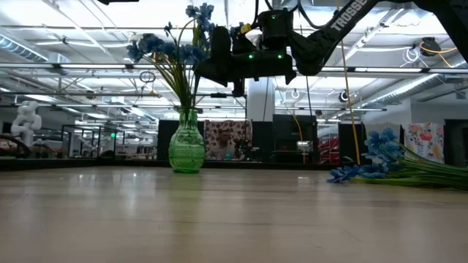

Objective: Sort flowers into vase by color
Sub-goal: Put the top blue flowers into the green vase

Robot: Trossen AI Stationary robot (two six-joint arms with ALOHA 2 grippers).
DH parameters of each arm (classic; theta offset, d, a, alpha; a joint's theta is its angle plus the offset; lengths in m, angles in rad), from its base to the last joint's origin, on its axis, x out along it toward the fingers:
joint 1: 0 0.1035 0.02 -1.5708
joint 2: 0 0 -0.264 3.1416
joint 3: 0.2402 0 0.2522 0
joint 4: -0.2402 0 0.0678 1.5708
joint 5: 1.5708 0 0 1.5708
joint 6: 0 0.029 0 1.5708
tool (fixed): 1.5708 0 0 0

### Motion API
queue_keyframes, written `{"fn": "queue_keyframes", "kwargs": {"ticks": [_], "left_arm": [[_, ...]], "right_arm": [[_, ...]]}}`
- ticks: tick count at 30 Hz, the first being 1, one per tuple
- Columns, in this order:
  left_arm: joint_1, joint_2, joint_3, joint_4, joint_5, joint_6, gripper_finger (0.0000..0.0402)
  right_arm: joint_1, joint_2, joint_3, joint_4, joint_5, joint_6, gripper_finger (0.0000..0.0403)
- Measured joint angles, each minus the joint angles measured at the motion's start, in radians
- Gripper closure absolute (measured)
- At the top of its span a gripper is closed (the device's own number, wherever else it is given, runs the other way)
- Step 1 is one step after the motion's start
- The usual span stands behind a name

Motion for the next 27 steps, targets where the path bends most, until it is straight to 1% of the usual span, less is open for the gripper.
{"fn": "queue_keyframes", "kwargs": {"ticks": [5, 10, 13, 15, 19, 21, 23, 27], "left_arm": [[0.0, 0.0, 0.0, 0.0, 0.0, 0.0, 0.0172], [0.0, 0.0, 0.0, -0.008, 0.0, -0.002, 0.0171], [0.0, 0.0, 0.0, -0.019, 0.0, -0.003, 0.0172], [0.0, 0.0, 0.0, -0.026, -0.016, -0.001, 0.0171], [0.0, 0.0, 0.0, -0.021, -0.113, 0.017, 0.0172], [0.0, 0.0, 0.0, -0.023, -0.146, 0.017, 0.0172], [0.0, 0.0, 0.0, -0.024, -0.151, 0.017, 0.0172], [0.0, 0.0, 0.0, -0.019, -0.151, 0.017, 0.0172]], "right_arm": [[0.0, 0.0, 0.0, 0.001, 0.0, 0.003, 0.0287], [-0.004, -0.009, 0.0, -0.004, -0.001, 0.002, 0.0242], [-0.005, -0.026, 0.001, -0.04, -0.04, 0.004, 0.0221], [-0.004, -0.03, 0.022, -0.085, -0.053, -0.001, 0.0208], [-0.004, -0.051, 0.071, -0.241, -0.078, -0.019, 0.0188], [-0.003, -0.061, 0.099, -0.332, -0.08, -0.036, 0.0178], [-0.003, -0.071, 0.126, -0.426, -0.079, -0.049, 0.017], [-0.003, -0.082, 0.173, -0.534, -0.078, -0.056, 0.0159]]}}
